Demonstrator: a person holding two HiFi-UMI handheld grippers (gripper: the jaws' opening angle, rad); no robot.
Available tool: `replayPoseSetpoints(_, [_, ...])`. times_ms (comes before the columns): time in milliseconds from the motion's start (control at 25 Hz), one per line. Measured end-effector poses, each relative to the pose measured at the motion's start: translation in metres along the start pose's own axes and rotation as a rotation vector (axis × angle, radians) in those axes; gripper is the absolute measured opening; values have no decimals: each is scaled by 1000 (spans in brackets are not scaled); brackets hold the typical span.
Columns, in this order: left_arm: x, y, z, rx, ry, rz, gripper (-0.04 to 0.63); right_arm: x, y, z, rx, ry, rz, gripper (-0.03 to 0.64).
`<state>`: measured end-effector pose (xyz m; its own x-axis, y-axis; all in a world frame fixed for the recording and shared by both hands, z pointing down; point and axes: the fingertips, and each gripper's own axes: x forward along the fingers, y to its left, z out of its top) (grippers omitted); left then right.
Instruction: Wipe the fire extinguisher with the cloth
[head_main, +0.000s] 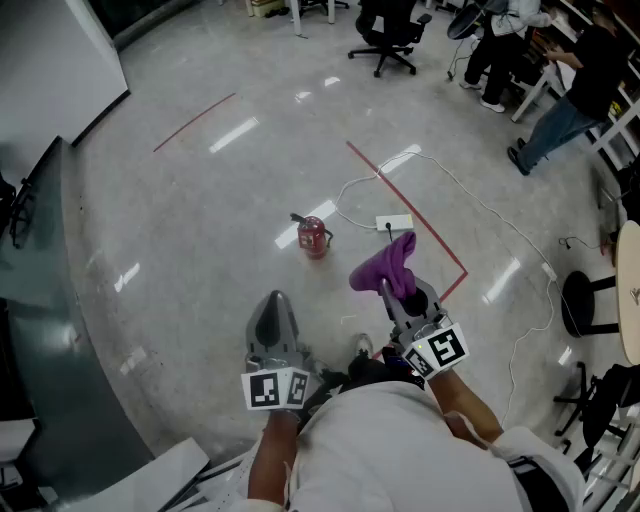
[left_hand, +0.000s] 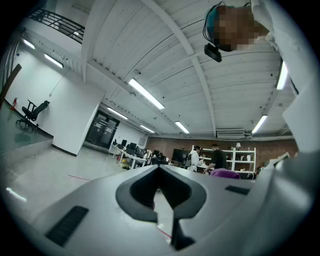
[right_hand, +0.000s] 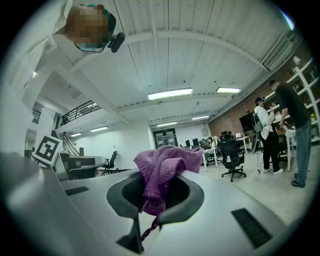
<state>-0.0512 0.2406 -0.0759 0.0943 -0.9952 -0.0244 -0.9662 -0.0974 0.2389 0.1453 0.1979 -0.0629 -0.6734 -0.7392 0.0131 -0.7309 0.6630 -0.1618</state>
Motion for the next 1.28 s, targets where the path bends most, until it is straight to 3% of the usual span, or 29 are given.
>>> replayPoseSetpoints(640, [28,-1,-10,-7,6,32,5,15,-24,-6,0,11,38,49])
replayPoseSetpoints(800, [39,1,-14,32,1,18,5,28,-31,-8,-6,10,66,49])
replayPoseSetpoints(1040, [66,25,-14,29,8,14,4,61,-48,-16,-1,27,34,49])
replayPoseSetpoints(1280, [106,68,-16,17,21,-67,4,104,-46,-24,-26,23,-20,49])
